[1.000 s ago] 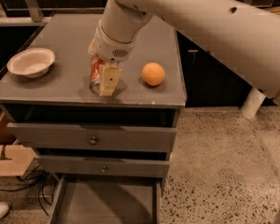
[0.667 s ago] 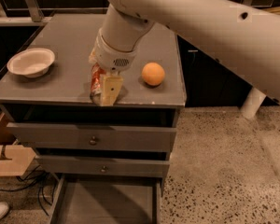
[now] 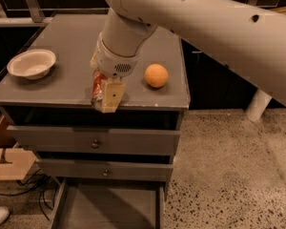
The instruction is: Place coke can into bottom drawer
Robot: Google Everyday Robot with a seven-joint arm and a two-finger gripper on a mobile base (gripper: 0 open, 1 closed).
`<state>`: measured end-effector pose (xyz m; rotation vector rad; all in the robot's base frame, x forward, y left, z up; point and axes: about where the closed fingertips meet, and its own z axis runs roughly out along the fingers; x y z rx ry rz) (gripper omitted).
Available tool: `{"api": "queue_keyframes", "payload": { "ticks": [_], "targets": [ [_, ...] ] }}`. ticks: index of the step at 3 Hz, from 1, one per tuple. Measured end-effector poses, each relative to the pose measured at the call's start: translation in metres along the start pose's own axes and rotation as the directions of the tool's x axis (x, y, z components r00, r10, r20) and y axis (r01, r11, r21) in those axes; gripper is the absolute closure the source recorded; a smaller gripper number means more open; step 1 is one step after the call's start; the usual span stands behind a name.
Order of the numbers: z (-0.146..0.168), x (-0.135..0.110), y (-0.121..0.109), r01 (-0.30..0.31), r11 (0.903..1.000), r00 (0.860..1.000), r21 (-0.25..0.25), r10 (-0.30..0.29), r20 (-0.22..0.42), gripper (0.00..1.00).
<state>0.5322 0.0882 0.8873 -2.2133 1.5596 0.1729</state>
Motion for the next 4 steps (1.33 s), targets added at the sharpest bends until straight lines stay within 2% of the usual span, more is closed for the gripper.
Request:
{"api": "queue_keyframes", "payload": {
  "ticks": [1,2,3,4],
  "targets": [
    [-0.006,-0.009,0.028,-0.025,0.9997,1.0,0.006,0.025,-0.012,1.0],
    [-0.001,-0.016,0.07,-0.051,0.9986,0.999,-0.015,0.051,-0.016,1.0],
    [-0.001,-0.015,0.07,-0.051,0.9986,0.999,-0.016,0.051,-0.016,1.0],
    [0.013,-0.02,0.077,-0.066,0.9974,0.998,-0.029,0.066,-0.001,1.0]
  ]
}}
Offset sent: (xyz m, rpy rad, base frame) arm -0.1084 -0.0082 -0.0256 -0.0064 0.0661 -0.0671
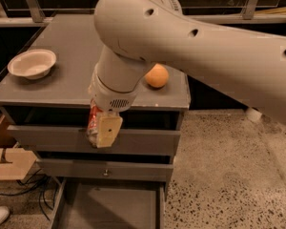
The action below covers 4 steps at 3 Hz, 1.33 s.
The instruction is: Place coke can into bottom drawer
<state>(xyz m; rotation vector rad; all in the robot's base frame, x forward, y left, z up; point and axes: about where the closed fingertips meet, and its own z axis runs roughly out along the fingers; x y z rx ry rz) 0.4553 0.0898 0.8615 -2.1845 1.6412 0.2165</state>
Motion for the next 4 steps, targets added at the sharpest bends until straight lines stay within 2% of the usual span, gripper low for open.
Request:
{"api": "queue_keyframes", "payload": {
  "ticks": [2,3,4],
  "targets": [
    [0.074,-0.021,0.039,-0.066,0.9971,0.994,-0.037,0.069,0.088,1.0],
    [0.073,-0.021,0.039,-0.065,0.9972,0.994,-0.037,0.068,0.087,1.0],
    [0.091,-0.023,0.045,-0.091,0.9952,0.99,-0.037,0.094,0.108,1.0]
  ]
}}
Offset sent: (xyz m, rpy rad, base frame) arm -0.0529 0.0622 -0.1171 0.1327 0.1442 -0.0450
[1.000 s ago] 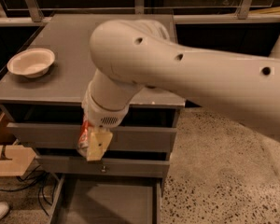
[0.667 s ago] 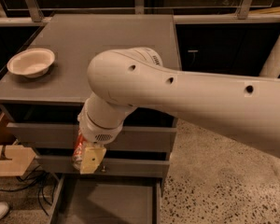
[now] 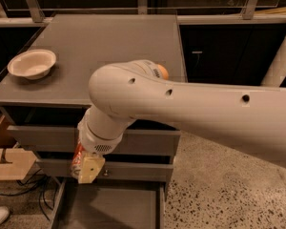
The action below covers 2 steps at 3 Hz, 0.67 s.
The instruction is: Place coke can into bottom drawer
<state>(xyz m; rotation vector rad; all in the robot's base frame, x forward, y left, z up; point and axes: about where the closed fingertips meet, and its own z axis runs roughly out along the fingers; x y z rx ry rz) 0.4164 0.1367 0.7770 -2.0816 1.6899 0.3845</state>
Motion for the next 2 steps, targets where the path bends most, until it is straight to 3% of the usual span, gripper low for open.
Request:
{"api": "queue_keyframes", "payload": {
  "ticks": [2],
  "targets": [
    [0.054,0.012,0.004,-0.063,0.9965,0.997,0.055,0.061,0.043,1.0]
  ]
}}
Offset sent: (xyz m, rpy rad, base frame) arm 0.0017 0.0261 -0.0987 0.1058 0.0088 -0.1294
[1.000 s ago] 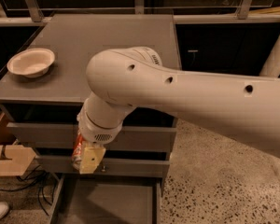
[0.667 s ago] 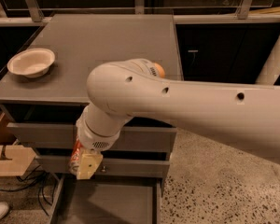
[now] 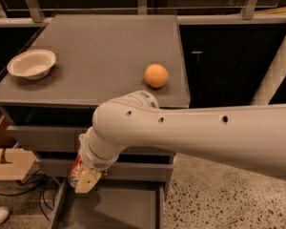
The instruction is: Place coke can into bottom drawer
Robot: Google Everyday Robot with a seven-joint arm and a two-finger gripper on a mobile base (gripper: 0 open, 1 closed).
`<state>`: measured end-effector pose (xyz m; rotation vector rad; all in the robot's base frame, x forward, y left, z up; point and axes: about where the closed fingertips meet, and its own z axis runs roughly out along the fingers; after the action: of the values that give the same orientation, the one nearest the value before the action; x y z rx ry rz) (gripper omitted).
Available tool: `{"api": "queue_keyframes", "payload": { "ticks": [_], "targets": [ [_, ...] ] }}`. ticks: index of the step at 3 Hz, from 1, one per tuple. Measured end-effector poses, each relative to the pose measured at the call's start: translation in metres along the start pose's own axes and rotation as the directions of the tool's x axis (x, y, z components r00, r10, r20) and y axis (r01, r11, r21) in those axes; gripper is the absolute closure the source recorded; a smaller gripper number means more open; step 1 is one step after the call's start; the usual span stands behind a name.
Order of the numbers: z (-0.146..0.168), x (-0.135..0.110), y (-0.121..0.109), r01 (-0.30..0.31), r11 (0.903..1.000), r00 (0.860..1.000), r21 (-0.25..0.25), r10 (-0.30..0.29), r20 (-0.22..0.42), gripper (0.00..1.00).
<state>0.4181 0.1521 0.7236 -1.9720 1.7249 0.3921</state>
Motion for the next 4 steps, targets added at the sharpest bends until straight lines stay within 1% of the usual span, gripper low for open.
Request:
{"api": "queue_keyframes", "payload": {
  "ticks": [1,2,3,4],
  "targets": [
    [0.001,-0.002,-0.004,-0.001,0.9998,1.0,0.02,0.0,0.012,1.0],
    [0.002,-0.004,0.0,-0.01,0.9996,1.0,0.025,0.009,0.015,1.0],
    [0.042,-0.005,0.023,-0.101,0.9948,0.992,-0.009,0.102,0.071,1.0],
    [0.084,-0.009,0.031,-0.14,0.9889,0.982,-0.05,0.145,0.118,1.0]
  ]
}}
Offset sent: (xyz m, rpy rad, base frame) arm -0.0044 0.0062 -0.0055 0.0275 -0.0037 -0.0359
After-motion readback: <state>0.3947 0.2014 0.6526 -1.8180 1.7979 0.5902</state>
